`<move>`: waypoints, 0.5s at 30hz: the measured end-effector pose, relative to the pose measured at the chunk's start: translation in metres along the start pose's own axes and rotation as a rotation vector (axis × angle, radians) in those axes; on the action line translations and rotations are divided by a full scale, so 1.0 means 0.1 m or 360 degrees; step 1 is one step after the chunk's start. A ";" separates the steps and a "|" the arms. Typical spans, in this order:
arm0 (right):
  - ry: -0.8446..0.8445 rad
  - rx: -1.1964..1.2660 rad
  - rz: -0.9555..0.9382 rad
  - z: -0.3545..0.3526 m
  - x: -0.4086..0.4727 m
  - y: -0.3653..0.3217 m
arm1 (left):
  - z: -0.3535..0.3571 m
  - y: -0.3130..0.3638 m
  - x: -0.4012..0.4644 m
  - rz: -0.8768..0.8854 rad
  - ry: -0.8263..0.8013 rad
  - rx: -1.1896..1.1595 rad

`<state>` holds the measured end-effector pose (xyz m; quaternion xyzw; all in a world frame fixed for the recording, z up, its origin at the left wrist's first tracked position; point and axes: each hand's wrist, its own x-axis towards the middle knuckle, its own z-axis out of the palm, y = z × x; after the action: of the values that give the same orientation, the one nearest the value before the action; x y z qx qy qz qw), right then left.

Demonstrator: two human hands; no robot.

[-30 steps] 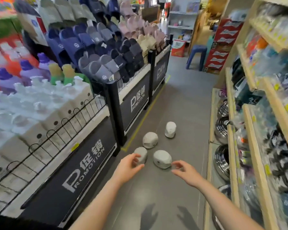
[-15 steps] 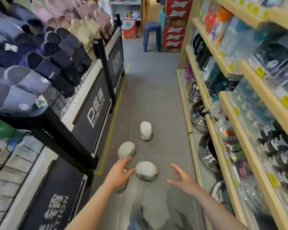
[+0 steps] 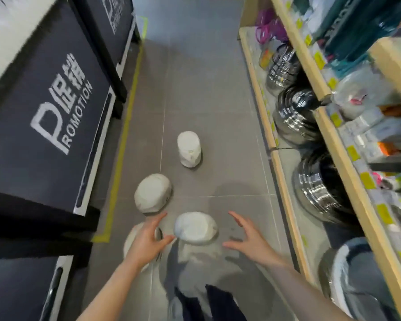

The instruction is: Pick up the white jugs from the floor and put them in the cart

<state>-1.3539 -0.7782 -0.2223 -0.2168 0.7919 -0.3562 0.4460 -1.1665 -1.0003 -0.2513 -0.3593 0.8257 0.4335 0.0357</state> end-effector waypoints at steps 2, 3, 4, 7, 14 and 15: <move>-0.0032 0.0039 0.0024 0.24 0.42 0.44 | 0.41 -0.36 0.24 0.0015 -0.0026 -0.0059; -0.0034 0.0034 0.0019 0.37 0.62 0.67 | 0.61 -0.55 0.34 0.0017 -0.0047 -0.0098; -0.0037 0.0012 -0.0011 0.48 0.82 0.90 | 0.80 -0.72 0.46 0.0028 -0.0050 -0.0121; -0.0048 -0.0108 -0.0156 0.79 1.34 1.47 | 1.37 -1.26 0.83 0.0093 0.0038 -0.0083; -0.0044 -0.0230 -0.0424 1.22 2.04 2.28 | 2.04 -1.86 1.39 0.0296 0.0029 -0.0156; -0.0020 -0.0221 -0.0448 1.26 2.08 2.32 | 2.07 -1.91 1.41 0.0332 0.0040 -0.0167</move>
<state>-1.3575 -0.8112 -0.5566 -0.3581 0.7736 -0.3583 0.3807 -1.2039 -0.9962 -0.5641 -0.2781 0.8351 0.4731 -0.0388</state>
